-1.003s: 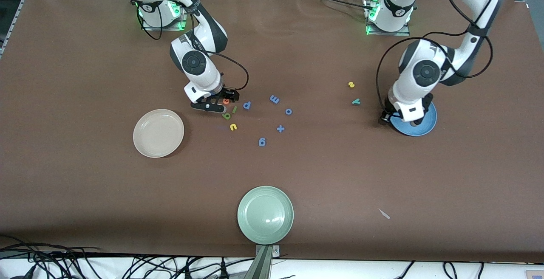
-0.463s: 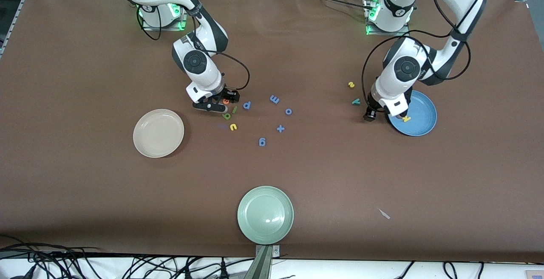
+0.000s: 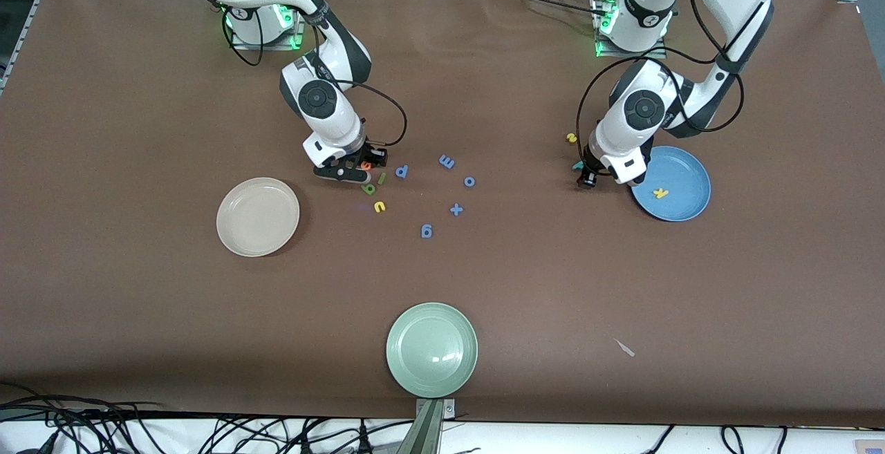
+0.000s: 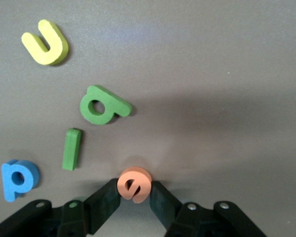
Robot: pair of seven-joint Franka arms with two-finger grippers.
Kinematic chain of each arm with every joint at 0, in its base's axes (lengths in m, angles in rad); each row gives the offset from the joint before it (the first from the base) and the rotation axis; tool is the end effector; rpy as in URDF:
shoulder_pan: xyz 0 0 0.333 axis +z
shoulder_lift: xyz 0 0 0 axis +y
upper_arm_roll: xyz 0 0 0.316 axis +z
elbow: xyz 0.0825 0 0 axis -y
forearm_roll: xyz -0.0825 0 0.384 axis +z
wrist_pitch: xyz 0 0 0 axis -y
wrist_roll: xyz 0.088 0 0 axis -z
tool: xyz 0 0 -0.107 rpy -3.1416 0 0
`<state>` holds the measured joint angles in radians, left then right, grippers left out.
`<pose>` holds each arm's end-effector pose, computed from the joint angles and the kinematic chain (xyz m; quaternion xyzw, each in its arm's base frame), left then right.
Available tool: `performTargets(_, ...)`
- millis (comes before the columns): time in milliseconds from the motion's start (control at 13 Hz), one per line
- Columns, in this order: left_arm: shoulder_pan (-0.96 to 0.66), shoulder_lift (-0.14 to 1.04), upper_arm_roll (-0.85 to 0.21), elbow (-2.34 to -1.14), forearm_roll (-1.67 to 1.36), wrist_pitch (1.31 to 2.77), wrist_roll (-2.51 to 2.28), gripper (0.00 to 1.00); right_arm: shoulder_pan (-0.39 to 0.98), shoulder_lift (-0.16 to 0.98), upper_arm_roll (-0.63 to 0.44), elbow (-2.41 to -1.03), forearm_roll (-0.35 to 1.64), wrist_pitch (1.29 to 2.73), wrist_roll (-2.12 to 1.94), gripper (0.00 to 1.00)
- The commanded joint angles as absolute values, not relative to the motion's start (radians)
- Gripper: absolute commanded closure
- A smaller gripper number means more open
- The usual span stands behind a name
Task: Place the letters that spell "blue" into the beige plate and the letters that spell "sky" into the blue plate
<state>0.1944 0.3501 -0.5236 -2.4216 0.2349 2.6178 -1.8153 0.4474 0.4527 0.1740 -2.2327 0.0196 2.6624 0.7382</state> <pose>0.4476 -0.1736 0.1780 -0.7966 -0.6020 0.0507 0.0236 0.4393 0.3179 0.1674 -0.9962 0.0753 0.0333 0.0276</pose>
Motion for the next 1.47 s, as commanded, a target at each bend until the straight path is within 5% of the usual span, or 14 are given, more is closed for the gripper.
performTargets(0, 0.161, 0.342, -0.526, -2.441, 0.238, 2.634, -1.868, 0.33, 0.454, 0.422, 0.147, -2.240, 0.000, 2.637, 0.723, 0.68)
performTargets(386, 0.161, 0.342, -0.523, -2.456, 0.241, 2.648, -1.873, 0.40, 0.454, 0.356, 0.033, -2.103, -0.015, 2.317, 0.553, 0.68)
performTargets(848, 0.172, 0.342, -0.523, -2.464, 0.267, 2.649, -1.878, 0.44, 0.453, 0.341, -0.118, -2.028, -0.015, 2.195, 0.306, 0.68)
performTargets(1003, 0.172, 0.344, -0.522, -2.464, 0.268, 2.649, -1.894, 0.63, 0.449, 0.351, -0.197, -2.028, -0.014, 2.201, 0.166, 0.68)
performTargets(1080, 0.172, 0.344, -0.520, -2.464, 0.268, 2.649, -1.894, 0.65, 0.440, 0.354, -0.212, -2.026, -0.009, 2.212, 0.135, 0.67)
performTargets(1311, 0.175, 0.344, -0.520, -2.464, 0.290, 2.649, -1.899, 0.73, 0.440, 0.364, -0.213, -2.023, 0.000, 2.224, 0.149, 0.38)
performTargets(1388, 0.175, 0.342, -0.520, -2.464, 0.290, 2.648, -1.899, 0.81, 0.440, 0.365, -0.213, -2.011, 0.000, 2.215, 0.150, 0.37)
